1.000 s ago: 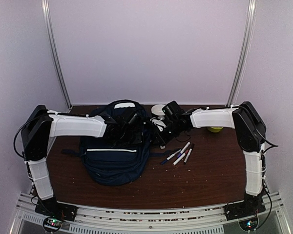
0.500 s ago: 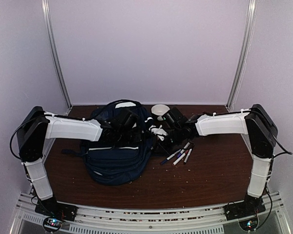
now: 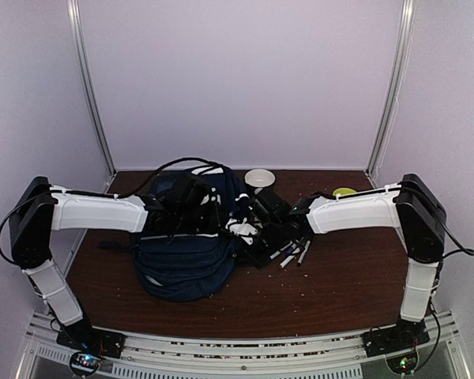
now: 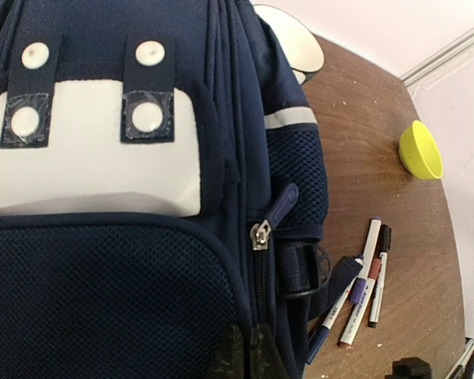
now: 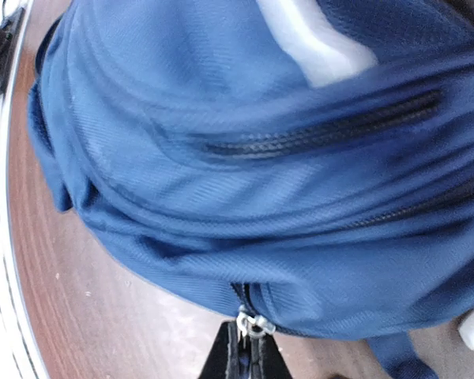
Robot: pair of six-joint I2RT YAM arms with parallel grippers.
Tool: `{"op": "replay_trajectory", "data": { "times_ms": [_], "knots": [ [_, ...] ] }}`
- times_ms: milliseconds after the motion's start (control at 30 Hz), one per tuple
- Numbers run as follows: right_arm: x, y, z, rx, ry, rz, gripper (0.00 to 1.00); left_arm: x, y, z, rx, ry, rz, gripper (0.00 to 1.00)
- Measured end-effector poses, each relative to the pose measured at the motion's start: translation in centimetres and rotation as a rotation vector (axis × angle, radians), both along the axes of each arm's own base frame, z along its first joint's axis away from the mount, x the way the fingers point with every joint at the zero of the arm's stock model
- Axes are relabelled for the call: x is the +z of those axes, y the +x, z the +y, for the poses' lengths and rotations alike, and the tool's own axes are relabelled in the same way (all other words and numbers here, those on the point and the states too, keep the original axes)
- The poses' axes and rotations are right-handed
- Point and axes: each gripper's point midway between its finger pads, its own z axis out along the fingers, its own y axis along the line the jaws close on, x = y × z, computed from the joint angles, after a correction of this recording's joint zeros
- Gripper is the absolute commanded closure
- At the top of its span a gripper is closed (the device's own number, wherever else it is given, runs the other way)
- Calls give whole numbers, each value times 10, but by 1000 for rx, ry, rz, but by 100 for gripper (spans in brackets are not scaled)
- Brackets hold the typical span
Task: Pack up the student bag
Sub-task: Zip the student bag into the largest pocket of the bag.
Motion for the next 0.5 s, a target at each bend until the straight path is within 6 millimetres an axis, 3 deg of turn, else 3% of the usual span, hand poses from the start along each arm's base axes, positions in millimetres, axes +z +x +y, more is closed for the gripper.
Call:
{"op": "replay_trajectory", "data": {
  "times_ms": [200,500],
  "knots": [
    [-13,-23,2,87,-19,-8,100,22,2,-3,-20,-47,-49,100],
    [-1,-52,27,194,56,6,100,36,4,-12,-76,-78,-66,100]
  ]
}}
